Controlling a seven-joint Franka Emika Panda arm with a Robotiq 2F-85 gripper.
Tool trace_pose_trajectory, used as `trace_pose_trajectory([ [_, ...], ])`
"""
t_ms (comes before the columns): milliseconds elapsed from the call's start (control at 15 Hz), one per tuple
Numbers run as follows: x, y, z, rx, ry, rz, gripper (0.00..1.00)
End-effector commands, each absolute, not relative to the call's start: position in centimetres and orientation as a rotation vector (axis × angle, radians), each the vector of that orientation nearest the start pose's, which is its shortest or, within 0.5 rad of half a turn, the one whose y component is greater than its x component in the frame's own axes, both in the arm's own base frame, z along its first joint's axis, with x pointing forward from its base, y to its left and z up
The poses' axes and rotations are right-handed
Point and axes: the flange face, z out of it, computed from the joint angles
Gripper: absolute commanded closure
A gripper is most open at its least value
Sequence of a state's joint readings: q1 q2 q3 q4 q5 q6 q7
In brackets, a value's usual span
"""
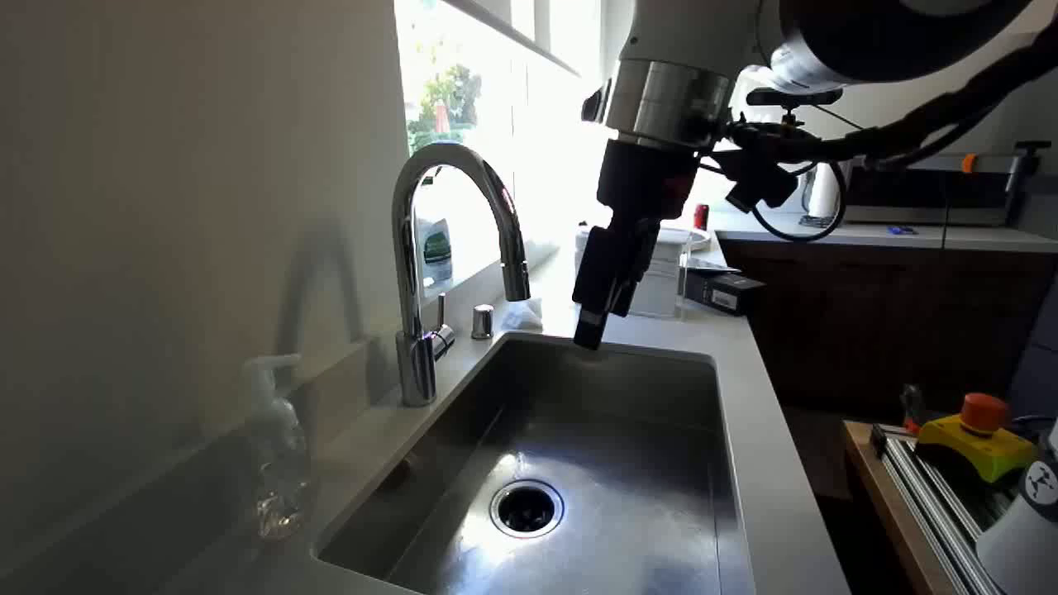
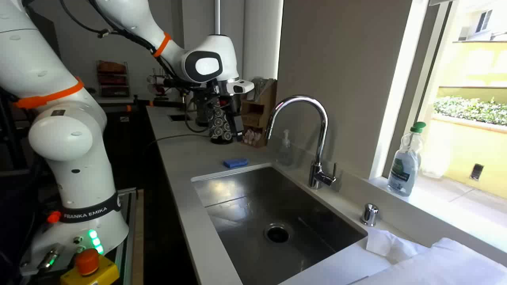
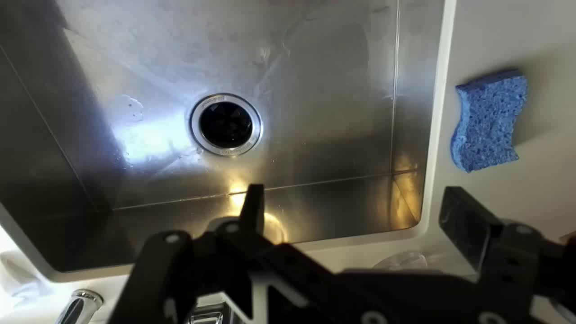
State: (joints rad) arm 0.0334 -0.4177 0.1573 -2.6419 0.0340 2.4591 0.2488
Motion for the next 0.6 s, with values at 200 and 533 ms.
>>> trace_pose_trajectory([
  [200,40.6,7.7,40.2,-3.107,0.136,-0.364,0.00],
  [533,40.6,6.6,41.4,-3.132,0.145,-0.373,0.00],
])
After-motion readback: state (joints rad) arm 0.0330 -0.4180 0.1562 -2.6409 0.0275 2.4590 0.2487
